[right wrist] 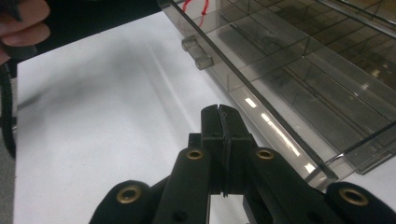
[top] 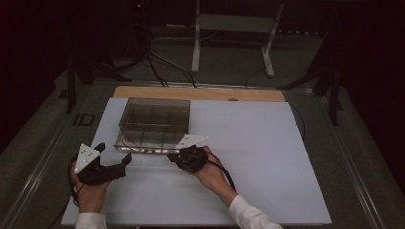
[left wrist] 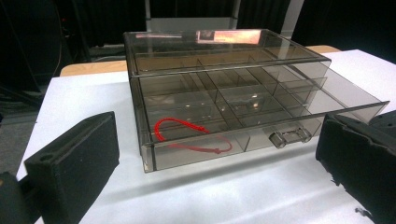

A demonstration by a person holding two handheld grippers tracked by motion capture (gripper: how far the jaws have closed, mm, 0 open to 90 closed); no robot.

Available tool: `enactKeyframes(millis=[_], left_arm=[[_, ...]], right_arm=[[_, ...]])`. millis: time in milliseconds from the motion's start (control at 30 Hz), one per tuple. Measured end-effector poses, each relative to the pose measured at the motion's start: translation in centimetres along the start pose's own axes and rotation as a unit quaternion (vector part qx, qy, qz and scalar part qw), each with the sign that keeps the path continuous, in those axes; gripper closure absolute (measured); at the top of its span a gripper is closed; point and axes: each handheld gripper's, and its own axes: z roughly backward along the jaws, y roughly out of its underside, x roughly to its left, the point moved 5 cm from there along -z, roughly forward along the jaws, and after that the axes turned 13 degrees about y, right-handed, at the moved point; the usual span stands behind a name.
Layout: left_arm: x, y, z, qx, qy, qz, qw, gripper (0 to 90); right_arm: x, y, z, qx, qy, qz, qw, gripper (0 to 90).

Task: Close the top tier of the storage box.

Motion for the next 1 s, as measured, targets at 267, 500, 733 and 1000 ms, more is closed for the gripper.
enactKeyframes(millis=[267, 500, 733, 1000], left_arm=[[0.0, 0.0, 0.0, 0.001, 0.000, 0.000, 1.0000, 1.0], [0.0, 0.0, 0.0, 0.001, 0.000, -0.001, 1.0000, 1.0], [0.0, 0.0, 0.0, 0.000, 0.000, 0.000, 1.0000, 1.0], [0.0, 0.0, 0.0, 0.001, -0.001, 0.000, 1.0000, 1.0]], right_arm=[[-0.4, 0.3, -0.7, 0.001, 0.013, -0.013, 0.9998, 90.0], [-0.7, 0.3, -1.2, 0.001, 0.024, -0.024, 0.9994, 90.0], [-0.7, 0.3, -1.5, -0.002, 0.030, -0.025, 0.9992, 90.0], [-0.9, 0.3, -1.8, 0.000, 0.035, -0.030, 0.9990, 90.0]])
